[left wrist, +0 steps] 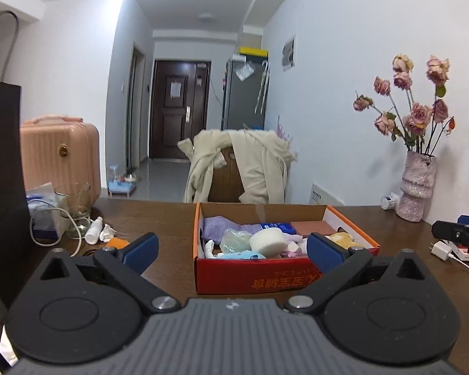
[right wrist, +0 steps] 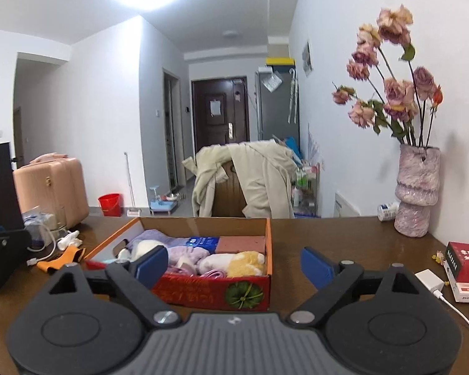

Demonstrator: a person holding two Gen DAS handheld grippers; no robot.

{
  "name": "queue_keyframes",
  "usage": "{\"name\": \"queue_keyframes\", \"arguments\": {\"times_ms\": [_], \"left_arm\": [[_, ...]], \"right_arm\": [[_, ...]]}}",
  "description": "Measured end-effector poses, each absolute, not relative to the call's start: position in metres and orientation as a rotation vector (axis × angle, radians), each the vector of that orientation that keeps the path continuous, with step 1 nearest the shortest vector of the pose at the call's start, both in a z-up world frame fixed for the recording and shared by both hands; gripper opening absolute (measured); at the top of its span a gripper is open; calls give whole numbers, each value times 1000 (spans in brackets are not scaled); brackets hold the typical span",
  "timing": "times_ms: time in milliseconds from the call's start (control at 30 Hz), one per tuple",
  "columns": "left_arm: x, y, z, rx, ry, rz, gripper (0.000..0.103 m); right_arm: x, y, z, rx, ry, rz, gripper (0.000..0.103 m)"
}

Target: Organize soft objects

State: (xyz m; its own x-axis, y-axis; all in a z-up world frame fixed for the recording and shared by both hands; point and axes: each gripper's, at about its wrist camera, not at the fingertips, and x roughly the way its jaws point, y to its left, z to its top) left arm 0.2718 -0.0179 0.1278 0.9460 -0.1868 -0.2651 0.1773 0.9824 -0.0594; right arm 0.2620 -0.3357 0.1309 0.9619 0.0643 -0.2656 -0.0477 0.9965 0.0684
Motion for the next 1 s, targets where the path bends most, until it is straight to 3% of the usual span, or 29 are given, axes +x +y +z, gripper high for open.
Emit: {"name": "queue_keyframes", "arguments": {"times_ms": [467, 1000], "left_arm": [[165, -19, 91, -33, 147, -173, 103], [45, -2, 8, -65, 156, -114, 103]], "right_arm": [[161, -299, 88, 21, 153, 108, 93], [38, -264, -5, 116, 244, 71, 95]]}}
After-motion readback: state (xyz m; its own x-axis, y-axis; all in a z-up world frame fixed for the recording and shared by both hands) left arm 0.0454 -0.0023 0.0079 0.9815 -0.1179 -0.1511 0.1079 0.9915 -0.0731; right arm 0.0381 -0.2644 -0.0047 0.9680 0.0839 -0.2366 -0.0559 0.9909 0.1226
